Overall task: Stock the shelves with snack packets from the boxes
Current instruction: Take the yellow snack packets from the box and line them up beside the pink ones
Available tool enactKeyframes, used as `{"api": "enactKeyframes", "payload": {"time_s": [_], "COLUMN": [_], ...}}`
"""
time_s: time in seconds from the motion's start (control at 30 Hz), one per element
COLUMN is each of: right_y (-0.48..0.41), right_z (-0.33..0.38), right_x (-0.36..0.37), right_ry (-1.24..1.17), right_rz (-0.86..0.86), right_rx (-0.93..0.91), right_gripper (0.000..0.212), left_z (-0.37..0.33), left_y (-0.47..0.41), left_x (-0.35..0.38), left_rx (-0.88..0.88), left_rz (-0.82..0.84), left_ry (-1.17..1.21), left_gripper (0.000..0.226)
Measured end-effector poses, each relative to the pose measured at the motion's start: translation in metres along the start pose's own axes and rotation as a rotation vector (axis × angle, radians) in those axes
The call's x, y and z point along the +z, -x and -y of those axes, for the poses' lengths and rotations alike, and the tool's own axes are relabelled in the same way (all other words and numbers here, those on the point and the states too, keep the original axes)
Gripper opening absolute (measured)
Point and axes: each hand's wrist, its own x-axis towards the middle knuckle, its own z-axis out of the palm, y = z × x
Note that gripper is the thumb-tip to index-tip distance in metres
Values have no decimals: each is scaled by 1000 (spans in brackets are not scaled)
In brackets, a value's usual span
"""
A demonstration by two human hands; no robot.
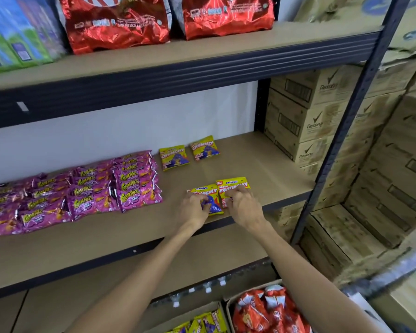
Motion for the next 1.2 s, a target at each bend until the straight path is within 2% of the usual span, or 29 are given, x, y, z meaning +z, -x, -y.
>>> {"api": "enactKeyframes", "payload": {"time_s": [0.2, 0.4, 0.6, 0.83, 0.97, 1.2], "right_y": [-23, -67, -107, -160, -192, -239], "right_z": [-37, -89, -126, -150, -161, -173], "right_x": [-4, -11, -17, -19, -17, -10], "right_ry": [-18, -98, -157, -150, -174, -147], "right_rz": [-36, -59, -69, -121, -151, -100], "right_rx": [23, 32, 44, 47, 30, 30], "right_gripper": [31, 28, 29, 30, 28, 32], "left_z": [-25, -65, -93, -109, -117, -124], "left_y": [-20, -66, -115, -164, -193, -239], "left_x": [21, 37, 63, 86, 98, 99], "left_rx": [23, 60, 114, 191, 170, 162], "left_rz": [-30, 43, 33, -41, -48, -61], "left_ry": [16, 25, 45, 38, 22, -45], "left_gripper": [33, 33, 31, 24, 24, 26]}}
